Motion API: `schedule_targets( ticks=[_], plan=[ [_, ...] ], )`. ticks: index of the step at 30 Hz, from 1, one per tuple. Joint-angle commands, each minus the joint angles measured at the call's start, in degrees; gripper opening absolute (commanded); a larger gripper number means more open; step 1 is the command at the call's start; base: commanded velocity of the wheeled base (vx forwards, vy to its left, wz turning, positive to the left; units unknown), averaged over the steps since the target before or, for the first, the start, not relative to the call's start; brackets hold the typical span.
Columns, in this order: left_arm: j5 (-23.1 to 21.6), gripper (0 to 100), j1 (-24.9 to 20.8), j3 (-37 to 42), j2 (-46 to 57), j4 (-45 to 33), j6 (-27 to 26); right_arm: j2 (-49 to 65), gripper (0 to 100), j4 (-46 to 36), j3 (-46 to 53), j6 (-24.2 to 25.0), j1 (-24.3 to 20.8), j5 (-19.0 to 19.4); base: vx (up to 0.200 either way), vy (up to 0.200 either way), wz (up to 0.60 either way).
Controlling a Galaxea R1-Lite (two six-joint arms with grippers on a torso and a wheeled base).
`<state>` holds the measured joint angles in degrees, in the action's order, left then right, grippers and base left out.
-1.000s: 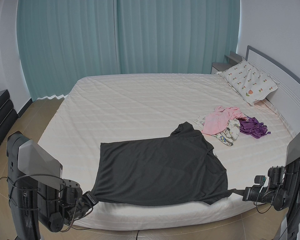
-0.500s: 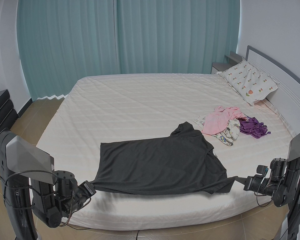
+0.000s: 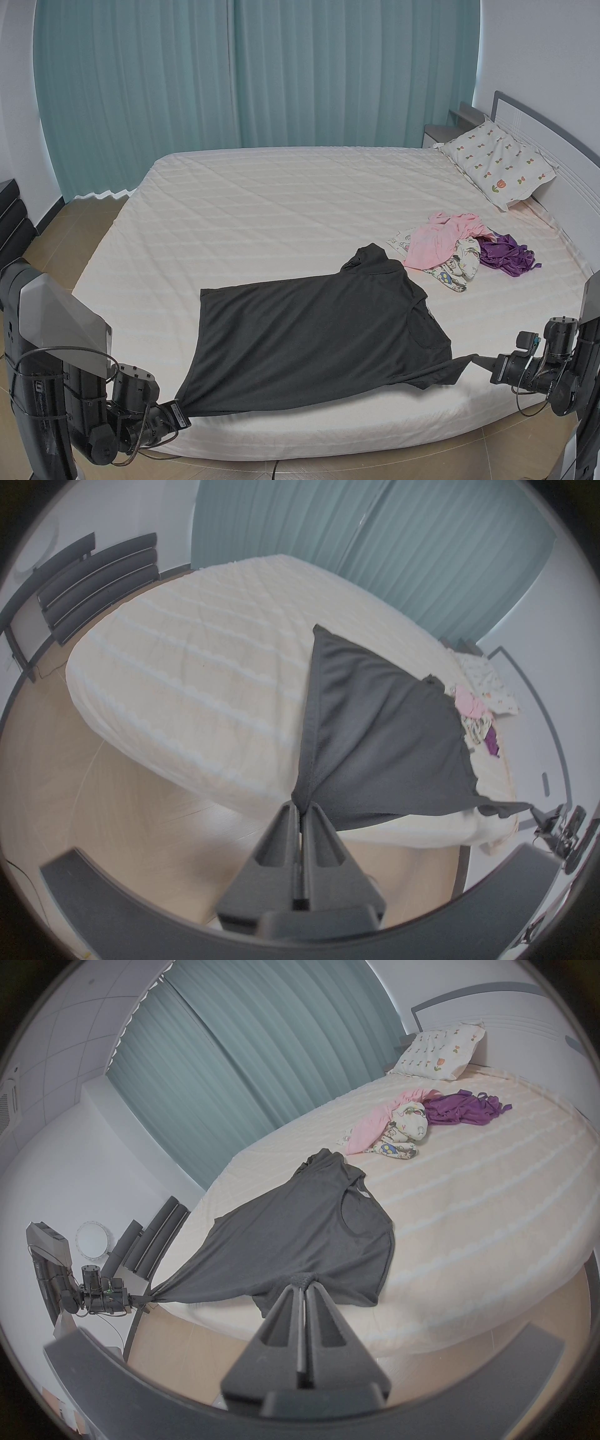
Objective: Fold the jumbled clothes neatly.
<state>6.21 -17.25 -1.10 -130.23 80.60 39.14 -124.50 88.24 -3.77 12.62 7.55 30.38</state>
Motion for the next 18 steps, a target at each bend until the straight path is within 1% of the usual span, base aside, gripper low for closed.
schedule_targets(
  ticks=[1,5,9,11,13,18],
  plan=[
    [-0.05,0,-0.59,0.92,-0.37,-1.5,-0.82,-0.04,0,0.01,2.27,-0.58,0.45,0.03,0.0,0.0,0.0],
    [-0.05,0,-0.59,0.92,-0.64,-2.12,-1.97,-0.21,0,-0.43,3.77,-3.13,1.24,0.03,0.0,0.0,0.0],
    [0.04,0,-1.47,0.92,-0.55,-6.07,-2.76,-0.04,0,-4.65,3.77,-5.85,3.88,0.03,0.0,0.0,0.0],
    [0.04,0,-1.47,0.92,-0.2,-8.53,-3.11,0.4,0,-7.9,3.77,-8.93,5.46,0.12,0.0,0.0,0.0],
    [-0.05,0,-1.47,0.92,-0.02,-9.41,-3.11,1.02,0,-10.8,3.77,-11.83,6.87,0.65,0.0,0.0,0.0],
    [0.04,0,-2.17,1.01,0.07,-11.87,-3.28,1.37,0,-17.22,3.77,-17.36,8.01,0.73,0.0,0.0,0.0]
  ],
)
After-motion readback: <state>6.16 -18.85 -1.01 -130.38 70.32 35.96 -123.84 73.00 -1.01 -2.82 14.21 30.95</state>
